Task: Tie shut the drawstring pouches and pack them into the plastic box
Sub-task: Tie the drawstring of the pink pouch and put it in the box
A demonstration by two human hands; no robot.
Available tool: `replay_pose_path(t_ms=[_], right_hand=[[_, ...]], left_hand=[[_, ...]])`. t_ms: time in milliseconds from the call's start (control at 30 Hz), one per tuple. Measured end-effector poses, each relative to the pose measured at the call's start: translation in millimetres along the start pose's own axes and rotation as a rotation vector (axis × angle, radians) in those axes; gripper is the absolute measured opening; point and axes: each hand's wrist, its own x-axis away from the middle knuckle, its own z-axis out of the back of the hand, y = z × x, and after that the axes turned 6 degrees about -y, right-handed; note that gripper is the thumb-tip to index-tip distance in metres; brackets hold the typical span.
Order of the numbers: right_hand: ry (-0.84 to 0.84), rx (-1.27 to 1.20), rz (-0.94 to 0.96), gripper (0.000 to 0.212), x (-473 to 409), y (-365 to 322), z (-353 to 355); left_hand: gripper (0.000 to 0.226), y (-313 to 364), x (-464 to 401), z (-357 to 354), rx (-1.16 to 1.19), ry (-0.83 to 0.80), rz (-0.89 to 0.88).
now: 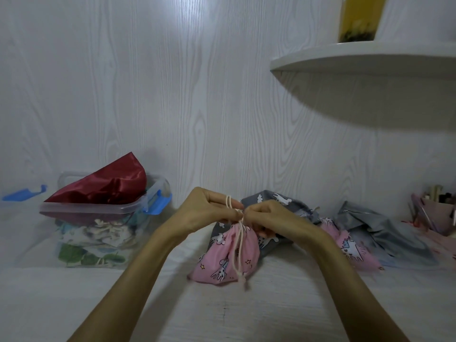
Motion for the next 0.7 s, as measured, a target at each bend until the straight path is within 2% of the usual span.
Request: replay_pose_path(t_ms=[100, 233, 367, 467, 567, 700], right_hand=[[-0.011, -0.01, 0.004, 0.025, 0, 2, 2], [-0.015, -0.061, 0.018, 0.012, -3, 2, 1], [-0.029, -0.28, -0.063, 0.018, -6, 7, -1], [-0.062, -0.4, -0.024, 0.021, -8, 8, -1], [-0.05, -0.426, 0.025, 0.02, -10, 7, -3], [0.08, -0.42, -0.011, 0.018, -11, 9, -3]], left_hand=[[0.02, -3, -1, 4, -0.108, 0.09, -0.052], [0.016, -10, -2, 2, -0.164, 0.193, -0.146], [0.013, -14, -3, -2, -0.181, 0.294, -0.235], [0.011, -16, -5, -3, -0.277, 0.349, -0.281], [0.012, -18, -6, -4, -0.29, 0.375, -0.289], [0.012, -18, -6, -3, -0.217, 0.322, -0.262]])
